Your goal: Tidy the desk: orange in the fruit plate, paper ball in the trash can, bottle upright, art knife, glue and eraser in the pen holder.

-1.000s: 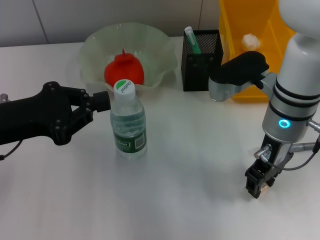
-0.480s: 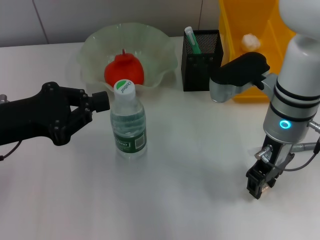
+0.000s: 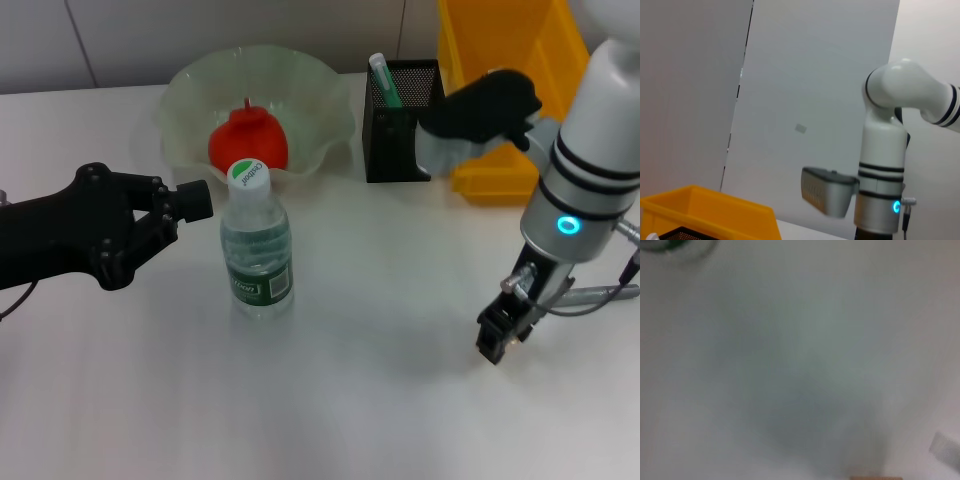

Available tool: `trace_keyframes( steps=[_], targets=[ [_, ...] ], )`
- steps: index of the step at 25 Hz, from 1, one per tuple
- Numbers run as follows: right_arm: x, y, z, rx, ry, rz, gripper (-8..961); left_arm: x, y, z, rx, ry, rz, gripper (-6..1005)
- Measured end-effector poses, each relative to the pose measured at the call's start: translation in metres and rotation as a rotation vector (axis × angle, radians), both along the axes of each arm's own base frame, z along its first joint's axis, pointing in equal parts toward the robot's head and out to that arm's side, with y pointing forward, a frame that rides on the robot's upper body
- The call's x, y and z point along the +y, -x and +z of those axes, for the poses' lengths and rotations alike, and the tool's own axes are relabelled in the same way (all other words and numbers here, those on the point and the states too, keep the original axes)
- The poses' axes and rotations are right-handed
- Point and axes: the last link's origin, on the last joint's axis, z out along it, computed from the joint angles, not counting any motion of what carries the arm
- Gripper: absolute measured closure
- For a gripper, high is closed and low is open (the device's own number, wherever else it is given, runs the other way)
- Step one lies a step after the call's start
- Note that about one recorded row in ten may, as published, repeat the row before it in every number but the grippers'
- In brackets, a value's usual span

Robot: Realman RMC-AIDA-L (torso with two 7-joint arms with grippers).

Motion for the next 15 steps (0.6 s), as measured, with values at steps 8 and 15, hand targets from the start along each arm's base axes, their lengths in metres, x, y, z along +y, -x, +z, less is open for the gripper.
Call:
trace_keyframes(
  steps=[8,15],
  targets=[
    [0.016,0.026,0.044,0.139,-0.155,0.077,555,0.000,0.000,0.002,-0.007,-0.006,0.001,994],
    [0.034,0.032,0.075,0.224,-0.274,0.165,567,0.001,-0.001,0.002,-0.013,-0.010,0.000,994]
  ],
)
